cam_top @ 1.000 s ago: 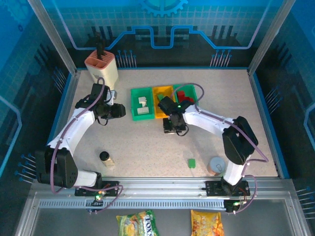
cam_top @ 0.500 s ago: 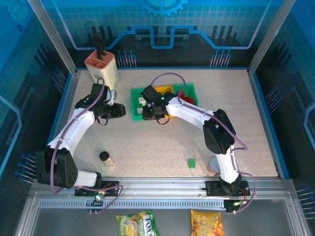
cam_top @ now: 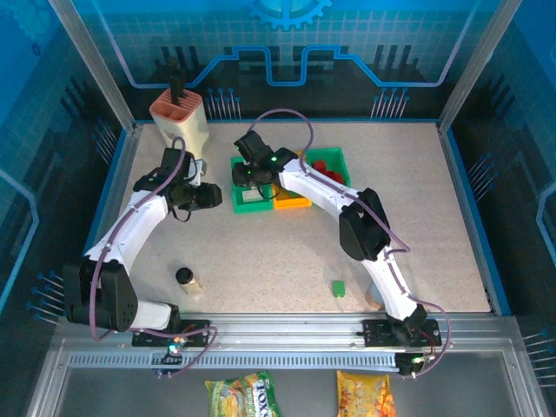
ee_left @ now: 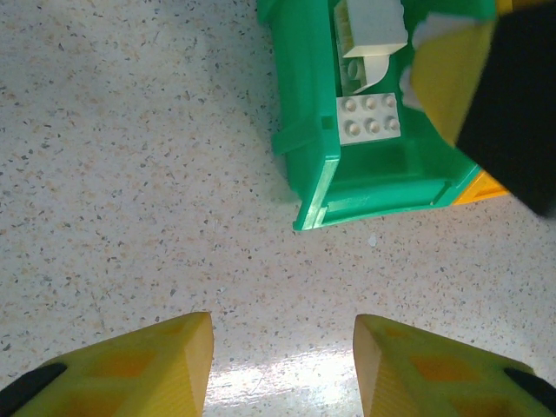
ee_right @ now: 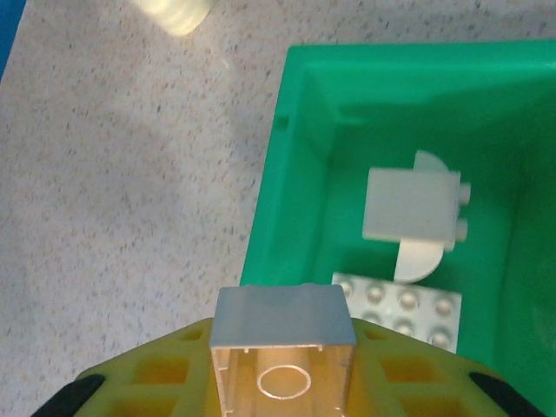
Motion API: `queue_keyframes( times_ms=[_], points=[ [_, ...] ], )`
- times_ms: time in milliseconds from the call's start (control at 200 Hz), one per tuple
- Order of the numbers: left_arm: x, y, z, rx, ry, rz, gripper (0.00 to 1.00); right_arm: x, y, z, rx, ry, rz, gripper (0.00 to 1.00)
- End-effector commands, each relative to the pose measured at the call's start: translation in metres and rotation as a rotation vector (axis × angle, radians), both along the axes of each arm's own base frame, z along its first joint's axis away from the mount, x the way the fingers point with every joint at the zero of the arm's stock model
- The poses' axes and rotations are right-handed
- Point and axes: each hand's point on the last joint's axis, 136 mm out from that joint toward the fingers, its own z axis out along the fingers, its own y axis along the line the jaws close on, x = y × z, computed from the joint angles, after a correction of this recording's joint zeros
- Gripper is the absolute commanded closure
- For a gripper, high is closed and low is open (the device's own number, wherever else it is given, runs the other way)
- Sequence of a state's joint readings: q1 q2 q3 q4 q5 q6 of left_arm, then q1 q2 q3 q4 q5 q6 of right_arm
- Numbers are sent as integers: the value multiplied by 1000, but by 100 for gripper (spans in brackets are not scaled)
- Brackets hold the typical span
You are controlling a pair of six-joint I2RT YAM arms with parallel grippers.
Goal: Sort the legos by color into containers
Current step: Place the lego in the container.
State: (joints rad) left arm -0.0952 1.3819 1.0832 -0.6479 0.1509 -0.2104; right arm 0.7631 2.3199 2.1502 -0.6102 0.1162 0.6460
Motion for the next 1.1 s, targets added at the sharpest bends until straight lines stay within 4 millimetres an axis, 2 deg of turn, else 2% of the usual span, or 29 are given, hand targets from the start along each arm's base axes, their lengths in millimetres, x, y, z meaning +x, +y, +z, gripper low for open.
queue_keyframes(
  times_ms=[0, 175, 575, 690, 855, 1096],
  points=[
    [-1, 2, -8, -9, 20, 14, 53, 25, -4, -11, 6, -9, -32, 67],
    [1, 3, -11, 2, 31, 14, 53, 38, 3, -21, 31, -9, -9, 67],
    [2, 4, -14, 8, 36, 16, 52, 48, 4, -29, 61, -4, 6, 66],
    [2, 4, -14, 8, 39, 15, 52, 50, 6, -27, 70, -12, 11, 64],
    [2, 4, -15, 8, 41, 16, 52, 51, 5, -19, 73, -17, 7, 54],
    [3, 4, -17, 7, 50, 15, 52, 44, 1, 12, 85, -61, 20, 52]
  ],
)
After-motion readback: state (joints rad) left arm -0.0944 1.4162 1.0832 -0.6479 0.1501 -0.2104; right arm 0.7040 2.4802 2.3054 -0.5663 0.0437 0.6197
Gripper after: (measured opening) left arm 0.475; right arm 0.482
